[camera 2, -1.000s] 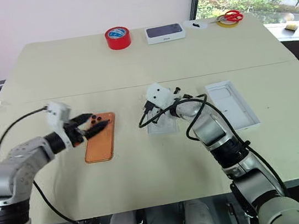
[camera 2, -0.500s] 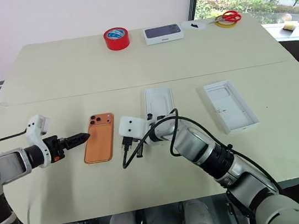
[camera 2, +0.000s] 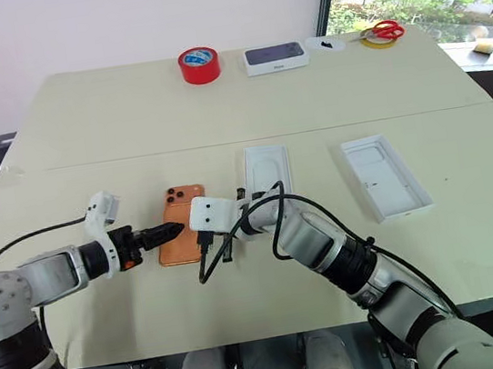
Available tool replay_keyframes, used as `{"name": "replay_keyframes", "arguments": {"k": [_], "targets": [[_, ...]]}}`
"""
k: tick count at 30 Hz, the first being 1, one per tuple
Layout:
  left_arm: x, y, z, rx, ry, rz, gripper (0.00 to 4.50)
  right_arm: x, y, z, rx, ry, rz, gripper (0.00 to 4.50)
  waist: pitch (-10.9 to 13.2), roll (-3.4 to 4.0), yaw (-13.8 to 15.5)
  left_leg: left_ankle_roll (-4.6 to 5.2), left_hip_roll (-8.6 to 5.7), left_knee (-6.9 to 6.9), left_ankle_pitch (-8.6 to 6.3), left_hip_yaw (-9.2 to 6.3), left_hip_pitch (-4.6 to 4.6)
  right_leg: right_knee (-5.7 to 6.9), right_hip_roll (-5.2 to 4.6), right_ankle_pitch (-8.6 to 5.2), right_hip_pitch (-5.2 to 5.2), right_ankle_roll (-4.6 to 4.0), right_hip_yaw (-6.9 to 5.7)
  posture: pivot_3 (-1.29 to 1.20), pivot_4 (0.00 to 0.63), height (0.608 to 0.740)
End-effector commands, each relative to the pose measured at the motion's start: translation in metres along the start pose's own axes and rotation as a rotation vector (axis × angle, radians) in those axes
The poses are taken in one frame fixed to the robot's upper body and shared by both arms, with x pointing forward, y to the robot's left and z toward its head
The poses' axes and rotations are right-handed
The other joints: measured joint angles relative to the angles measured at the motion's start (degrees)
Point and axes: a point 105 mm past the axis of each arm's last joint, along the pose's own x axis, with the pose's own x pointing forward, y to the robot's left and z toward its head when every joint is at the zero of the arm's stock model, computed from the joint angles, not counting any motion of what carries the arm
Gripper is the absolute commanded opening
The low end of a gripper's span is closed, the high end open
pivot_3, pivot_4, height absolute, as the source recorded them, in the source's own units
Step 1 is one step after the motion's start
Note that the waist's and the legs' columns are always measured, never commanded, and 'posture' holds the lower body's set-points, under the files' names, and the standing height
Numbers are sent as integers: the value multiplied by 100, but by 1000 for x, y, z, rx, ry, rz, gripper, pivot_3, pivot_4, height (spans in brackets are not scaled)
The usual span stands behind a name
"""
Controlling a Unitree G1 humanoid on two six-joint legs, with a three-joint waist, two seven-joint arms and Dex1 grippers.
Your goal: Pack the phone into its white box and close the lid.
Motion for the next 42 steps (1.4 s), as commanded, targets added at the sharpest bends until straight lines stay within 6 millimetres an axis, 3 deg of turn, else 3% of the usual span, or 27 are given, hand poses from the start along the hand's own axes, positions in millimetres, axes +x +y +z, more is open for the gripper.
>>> {"name": "replay_keyframes", "arguments": {"k": [1, 15, 19, 22, 30, 32, 35, 39, 42], "targets": [[14, -15, -20, -56, 95, -105, 4275, 1, 1, 9, -12, -33, -7, 9, 0, 0, 8, 2, 0, -2, -1, -1, 8, -4, 0, 0, 8, 0, 0, 0, 150, 730], [1, 4, 6, -122, 24, -39, 4275, 2, 1, 8, 0, -33, -17, 9, 0, -1, -57, 4, 1, -6, -4, -4, 18, -8, 1, -1, 14, 0, 0, 0, 150, 730], [0, 5, 9, -116, 21, -30, 3132, 2, 0, 8, -3, -32, -20, 0, 2, -4, -114, 3, 1, -10, -3, -5, 17, -8, 1, -1, 13, 0, -1, 0, 150, 730], [-1, 7, 10, -119, 19, -24, 1606, 2, 0, 8, 0, -31, -21, 0, 3, -5, -117, 2, 1, -15, -2, -5, 15, -7, 2, -1, 7, 0, 0, 0, 150, 730], [-3, 11, 12, -170, -5, -28, 1606, -4, -9, 10, -10, -40, -52, 0, 6, -9, -121, 1, 1, -19, -2, -4, 13, -8, 1, -1, 2, 0, 1, 0, 150, 730], [-3, 13, 12, -175, -10, -20, 1051, -8, -14, 12, 5, -56, -73, 0, 9, -14, -117, 1, 1, -19, -2, -4, 13, -8, 1, -1, 1, 0, 1, 0, 150, 730], [-4, 14, 11, -185, -21, -20, 9, -24, -25, 22, 22, -130, -120, 0, 10, -17, -121, 0, 1, -19, -3, -5, 13, -8, 0, -1, 4, -1, 0, 0, 150, 730], [-4, 7, 17, -202, -71, -66, 9, -51, -34, 31, 4, -219, -183, 0, 11, -17, -120, -4, 1, -34, 0, -3, 13, -9, 0, -1, -5, -1, 2, 0, 150, 730], [-3, -8, 36, -235, -187, -166, 9, -77, -41, 30, 0, -273, -237, 0, 14, -23, -99, -5, 0, -36, 1, -3, 12, -12, -1, -1, -6, -1, 3, 0, 150, 730]]}}
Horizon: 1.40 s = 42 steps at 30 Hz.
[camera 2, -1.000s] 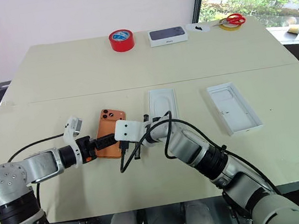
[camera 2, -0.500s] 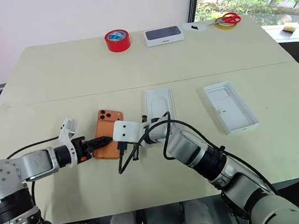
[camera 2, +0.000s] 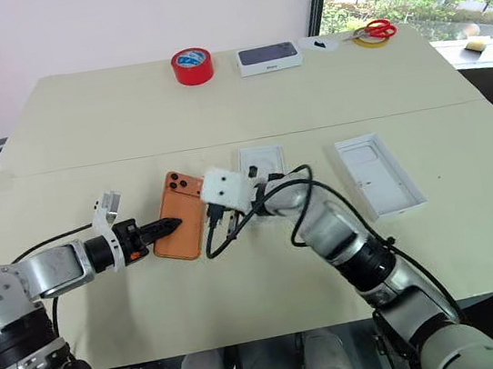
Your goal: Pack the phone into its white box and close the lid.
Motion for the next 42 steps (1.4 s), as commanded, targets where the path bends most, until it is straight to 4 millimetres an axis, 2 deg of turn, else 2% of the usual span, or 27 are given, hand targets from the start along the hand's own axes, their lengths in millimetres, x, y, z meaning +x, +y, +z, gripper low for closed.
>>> {"name": "replay_keyframes", "arguments": {"k": [1, 5, 9, 12, 14, 20, 33, 42], "targets": [[0, -27, 25, -34, -163, -140, 9, -33, -14, 18, -17, -121, -69, 0, 6, -10, 23, 0, 0, 1, 0, -1, -3, -1, -1, 0, 0, 0, 0, 0, 150, 730], [21, -54, 33, -79, -224, -207, 9, -71, -28, 1, 56, -119, -126, 0, 11, -19, 102, 3, -4, 5, -1, -3, -10, -5, -6, 1, 1, 1, 0, 0, 150, 730], [64, -79, 18, -115, -158, -226, 9, -113, -40, -33, 124, -29, -212, 0, 12, -20, 182, 6, -14, 6, -3, 1, -9, -20, -5, 1, 14, 1, -4, 0, 150, 730], [94, -94, 9, -138, -104, -235, 9, -139, -46, -54, 147, 61, -288, 0, 12, -21, 179, 14, -15, 6, -7, 5, -9, -49, -3, 2, 28, 2, -7, 0, 150, 730], [111, -100, 3, -140, -69, -232, 9, -150, -46, -62, 161, 94, -320, 0, 13, -22, 149, 15, -17, 7, -8, 3, -8, -57, 0, 3, 34, 2, -12, 0, 150, 730], [137, -100, -18, -105, 41, -183, 9, -156, -40, -67, 180, 112, -357, 0, 17, -14, 109, 11, -7, -10, -5, 0, 5, -59, 19, 2, 31, 1, -10, 0, 150, 730], [140, -97, -14, -106, 30, -190, 9, -156, -37, -63, 188, 90, -345, 0, 17, -14, 148, 10, -8, -10, -4, -1, 1, -73, 16, 3, 37, 1, -11, 0, 150, 730], [148, -103, -22, -90, 75, -204, 9, -156, -35, -61, 202, 71, -323, 0, 17, -15, 147, 10, -8, -9, -4, -1, 1, -74, 16, 3, 38, 2, -11, 0, 150, 730]]}}
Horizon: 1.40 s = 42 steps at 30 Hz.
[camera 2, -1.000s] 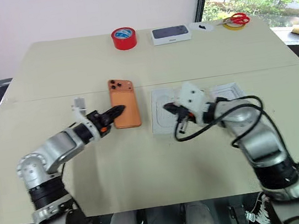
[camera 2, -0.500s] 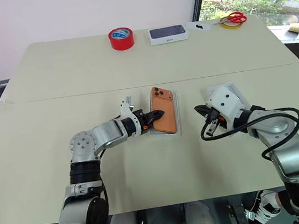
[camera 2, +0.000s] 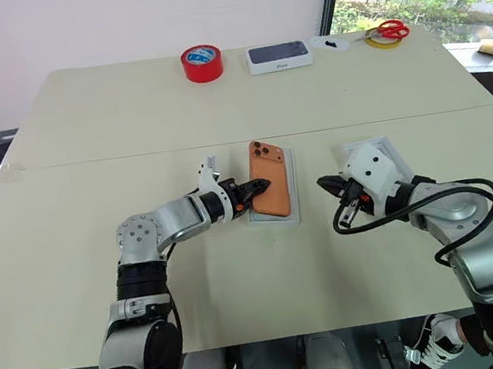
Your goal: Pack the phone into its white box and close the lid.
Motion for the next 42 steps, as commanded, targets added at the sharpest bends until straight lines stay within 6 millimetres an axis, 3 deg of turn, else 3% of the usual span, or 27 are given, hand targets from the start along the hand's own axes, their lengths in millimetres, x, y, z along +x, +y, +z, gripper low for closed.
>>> {"name": "replay_keyframes", "arguments": {"k": [1, 2, 7, 11, 19, 20, 23, 25, 26, 29, 35, 42], "targets": [[4, -14, 1, 42, 17, -41, 9, -6, -4, 14, -46, -42, -21, 0, 0, 0, -1, 0, 0, 0, 0, 0, 0, 0, 0, 0, 0, 0, 0, 0, 150, 730], [4, -14, 1, 43, 22, -40, 9, -6, -4, 14, -46, -42, -22, 0, 0, 0, -1, 0, 0, 0, 0, -1, 0, 0, 1, 0, 0, 0, 0, 0, 150, 730], [1, -16, 0, 70, 43, -48, 2397, -6, -4, 13, -45, -40, -27, 0, 0, 0, 2, 0, 0, 0, 0, -1, 0, 0, 1, 0, 0, 0, 0, 0, 150, 730], [-14, -25, 8, 144, 49, -87, 4403, -7, -6, 13, -52, -35, -40, 0, 0, 0, -19, 0, 1, 0, 0, -1, 2, 0, 1, 0, 2, 0, -1, 0, 150, 730], [-61, -29, 28, 424, 31, -62, 4403, -2, -10, 10, -68, -9, -51, 0, 1, 3, -11, -5, 6, -10, 3, -1, 4, 0, 8, 1, -3, -2, 0, 0, 150, 730], [-67, -27, 33, 474, 6, -34, 4175, 0, -9, 10, -68, -13, -46, 0, 1, 3, -11, -5, 6, -11, 3, 0, 4, -1, 7, 1, -3, -2, 0, 0, 150, 730], [-78, -17, 46, 621, -39, 67, 3088, 4, -7, 11, -68, -19, -35, 0, 1, 4, -4, -6, 6, -10, 3, 0, 5, -1, 6, 1, 0, -2, -1, 0, 150, 730], [-81, -7, 49, 728, -38, 135, 2086, 8, -6, 9, -66, -13, -26, 0, 1, 5, -3, -6, 6, -11, 3, 1, 5, -2, 5, 1, 0, -3, -1, 0, 150, 730], [-81, -2, 51, 773, -37, 164, 1357, 12, -5, 7, -67, 0, -24, 0, 1, 6, 0, -6, 6, -12, 3, 0, 4, -3, 5, 1, -1, -4, -1, 0, 150, 730], [-75, 15, 55, 897, -18, 264, 25, 22, -6, -5, -91, 66, -38, 0, 1, 6, 0, -6, 6, -14, 3, 2, 3, -6, 4, 2, -3, -5, 0, 0, 150, 730], [-38, 27, 42, 1050, 50, 296, 25, 52, -18, -24, -50, 187, -143, 0, 1, 6, 3, -7, 6, -14, 4, 7, -2, -7, 4, 3, -11, -6, 0, 0, 150, 730], [-6, 12, 14, 1071, 143, 170, 25, 73, -2, -19, -30, 171, -105, 0, 1, 6, -1, -7, 6, -15, 6, 11, -11, -5, 5, 3, -17, -4, 0, 0, 150, 730]]}}
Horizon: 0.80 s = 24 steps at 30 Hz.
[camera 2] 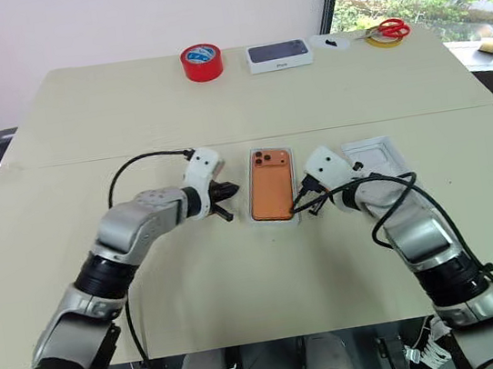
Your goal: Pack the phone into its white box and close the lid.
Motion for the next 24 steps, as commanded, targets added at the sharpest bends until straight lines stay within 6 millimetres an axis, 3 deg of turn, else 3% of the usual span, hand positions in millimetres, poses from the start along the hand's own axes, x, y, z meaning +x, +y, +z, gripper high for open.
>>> {"name": "replay_keyframes", "arguments": {"k": [1, 7, 15, 19, 24], "targets": [[6, -18, 7, 21, -5, -88, 25, -2, -2, 12, -26, -32, -15, 0, 0, 0, 1, -1, 0, 0, 1, 0, 0, 3, 0, 0, 0, 0, 0, 0, 150, 730], [12, -61, 17, 15, -6, -296, 25, -17, 4, 6, -37, -13, 26, 0, -1, 1, 52, 1, -1, 6, -1, -2, 0, 4, -3, -1, 4, 1, 0, 0, 150, 730], [20, -112, 10, 51, 62, -483, 25, -61, 18, -18, -55, 67, 101, 0, -2, 5, 150, 7, -2, 20, -5, -4, 1, 1, -3, -1, 11, 2, -1, 0, 150, 730], [15, -126, 6, 48, 93, -547, 25, -79, 22, -30, -46, 113, 99, 0, -4, 8, 147, 9, -1, 20, -6, -8, 3, 1, -3, -2, 14, 1, -1, 0, 150, 730], [12, -127, 2, 50, 118, -557, 25, -85, 18, -34, -38, 136, 68, 0, -4, 8, 134, 9, 0, 22, -6, -9, 4, 2, -2, -1, 14, 1, 0, 0, 150, 730]]}}
